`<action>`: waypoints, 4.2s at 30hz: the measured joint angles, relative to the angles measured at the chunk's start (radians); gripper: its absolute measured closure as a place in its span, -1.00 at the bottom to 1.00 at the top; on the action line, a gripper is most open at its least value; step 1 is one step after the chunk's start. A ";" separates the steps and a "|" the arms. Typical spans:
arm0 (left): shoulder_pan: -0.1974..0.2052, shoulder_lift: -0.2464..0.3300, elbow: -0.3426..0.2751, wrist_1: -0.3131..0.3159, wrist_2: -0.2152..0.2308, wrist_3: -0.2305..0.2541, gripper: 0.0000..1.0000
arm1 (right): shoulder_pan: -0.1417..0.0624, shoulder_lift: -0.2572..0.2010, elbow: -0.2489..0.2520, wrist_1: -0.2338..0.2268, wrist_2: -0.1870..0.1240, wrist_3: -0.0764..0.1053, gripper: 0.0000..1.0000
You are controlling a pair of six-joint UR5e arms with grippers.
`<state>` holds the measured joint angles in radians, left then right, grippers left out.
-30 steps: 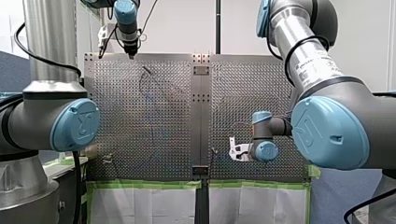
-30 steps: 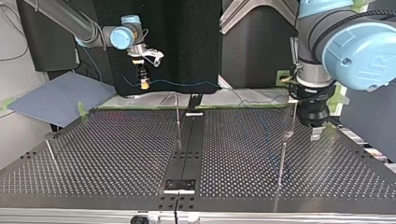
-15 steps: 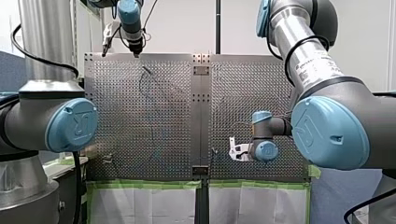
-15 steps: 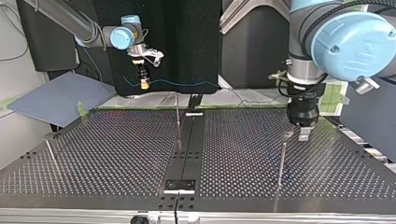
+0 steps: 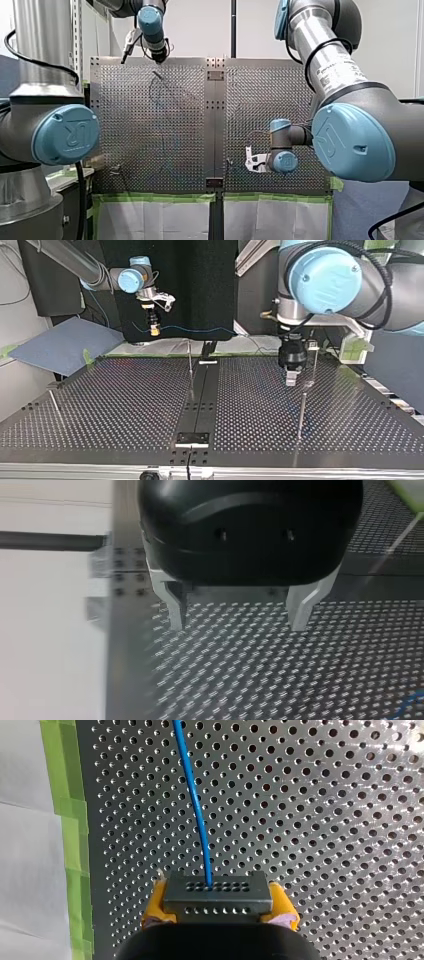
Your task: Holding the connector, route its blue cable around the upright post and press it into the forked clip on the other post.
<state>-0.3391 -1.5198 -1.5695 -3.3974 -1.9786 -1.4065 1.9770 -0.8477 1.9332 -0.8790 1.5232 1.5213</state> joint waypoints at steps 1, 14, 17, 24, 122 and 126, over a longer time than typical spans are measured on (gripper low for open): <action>-0.008 -0.008 -0.008 0.008 -0.008 0.008 -0.97 | 0.000 0.000 0.000 0.000 0.000 0.000 1.00; -0.074 -0.101 -0.110 0.126 -0.065 0.126 -0.97 | 0.003 0.000 0.000 -0.002 -0.003 0.000 1.00; -0.069 -0.104 -0.120 0.152 -0.060 0.152 -0.97 | 0.003 0.000 0.000 -0.003 -0.003 0.000 1.00; -0.036 -0.105 -0.123 0.211 -0.012 0.171 -0.97 | 0.004 0.000 0.000 -0.005 -0.006 0.000 1.00; 0.107 -0.219 -0.190 0.618 0.000 0.416 -0.97 | 0.006 0.002 0.000 -0.014 -0.018 0.002 1.00; 0.106 -0.219 -0.190 0.642 -0.010 0.417 -0.97 | 0.006 0.002 0.000 -0.014 -0.018 0.002 1.00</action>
<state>-0.2334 -1.7389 -1.7593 -2.7558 -1.9882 -0.9898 1.9828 -0.8460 1.9335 -0.8930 1.5052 1.5235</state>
